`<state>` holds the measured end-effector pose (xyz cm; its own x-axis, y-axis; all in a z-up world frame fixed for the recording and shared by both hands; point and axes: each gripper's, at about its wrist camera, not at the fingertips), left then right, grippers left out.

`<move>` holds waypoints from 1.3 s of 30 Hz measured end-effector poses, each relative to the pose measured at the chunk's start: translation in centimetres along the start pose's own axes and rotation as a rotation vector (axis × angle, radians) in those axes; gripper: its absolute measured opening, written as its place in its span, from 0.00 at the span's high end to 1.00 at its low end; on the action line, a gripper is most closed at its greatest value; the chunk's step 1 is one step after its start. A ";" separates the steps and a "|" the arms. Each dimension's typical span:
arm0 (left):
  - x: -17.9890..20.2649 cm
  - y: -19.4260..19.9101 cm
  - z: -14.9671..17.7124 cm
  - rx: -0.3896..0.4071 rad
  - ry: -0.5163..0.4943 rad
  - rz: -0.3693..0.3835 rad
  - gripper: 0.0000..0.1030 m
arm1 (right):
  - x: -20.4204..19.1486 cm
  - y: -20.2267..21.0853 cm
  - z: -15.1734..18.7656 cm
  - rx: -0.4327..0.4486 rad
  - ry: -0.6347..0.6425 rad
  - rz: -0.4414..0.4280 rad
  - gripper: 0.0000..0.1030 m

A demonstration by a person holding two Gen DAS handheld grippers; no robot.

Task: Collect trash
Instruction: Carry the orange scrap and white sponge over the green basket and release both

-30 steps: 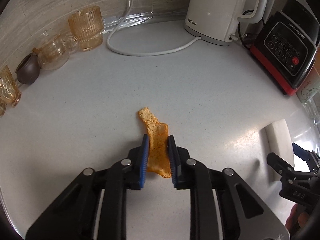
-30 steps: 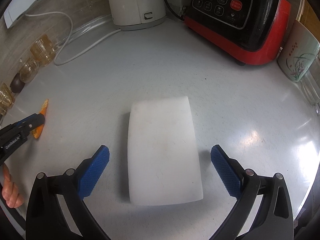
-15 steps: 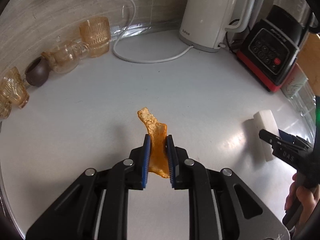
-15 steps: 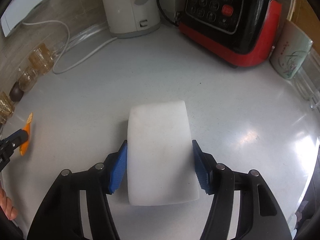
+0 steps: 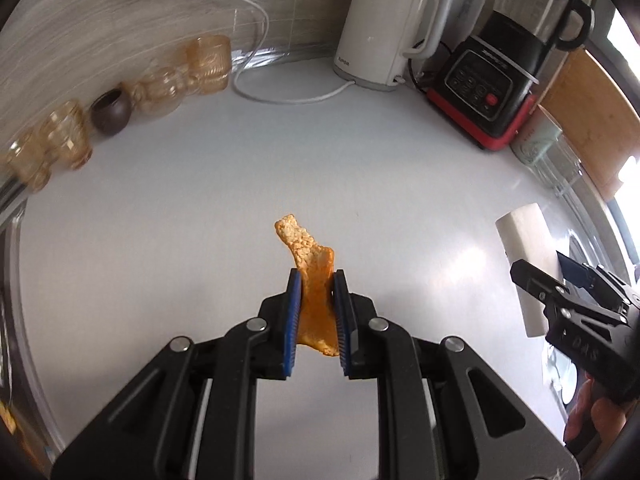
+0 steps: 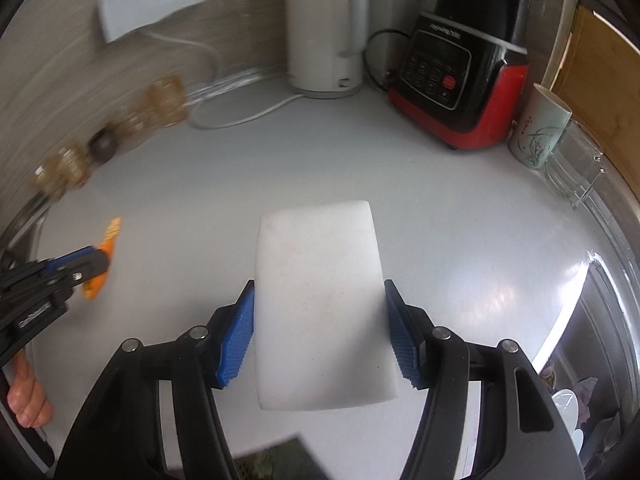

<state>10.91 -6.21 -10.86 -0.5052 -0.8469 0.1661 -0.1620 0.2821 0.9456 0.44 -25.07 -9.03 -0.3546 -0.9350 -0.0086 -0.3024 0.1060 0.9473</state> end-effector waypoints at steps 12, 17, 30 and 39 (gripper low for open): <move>3.5 3.2 13.2 -0.023 0.102 -0.046 0.84 | -2.8 3.7 10.9 -0.046 0.240 -0.164 0.40; 6.3 3.3 18.3 -0.044 0.122 -0.038 0.84 | -1.9 4.2 14.9 -0.081 0.310 -0.198 0.40; 10.6 -8.5 27.0 -0.315 0.059 0.056 0.83 | 3.9 5.1 20.5 -0.112 0.310 -0.216 0.40; 12.0 -7.1 27.5 -0.232 0.021 -0.007 0.27 | 4.9 5.3 21.9 -0.116 0.300 -0.239 0.40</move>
<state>-17.27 -5.97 -23.29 -0.4864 -0.8585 0.1624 0.0344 0.1669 0.9854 -22.29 -21.69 -11.08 -0.0067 -0.9879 -0.1550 -0.2371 -0.1490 0.9600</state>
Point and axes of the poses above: each gripper's, at about its wrist camera, not at the fingertips, and y roughly against the way its jaws point, x to its right, z to its underside, and after that the axes turned 14 degrees about -x, right-handed
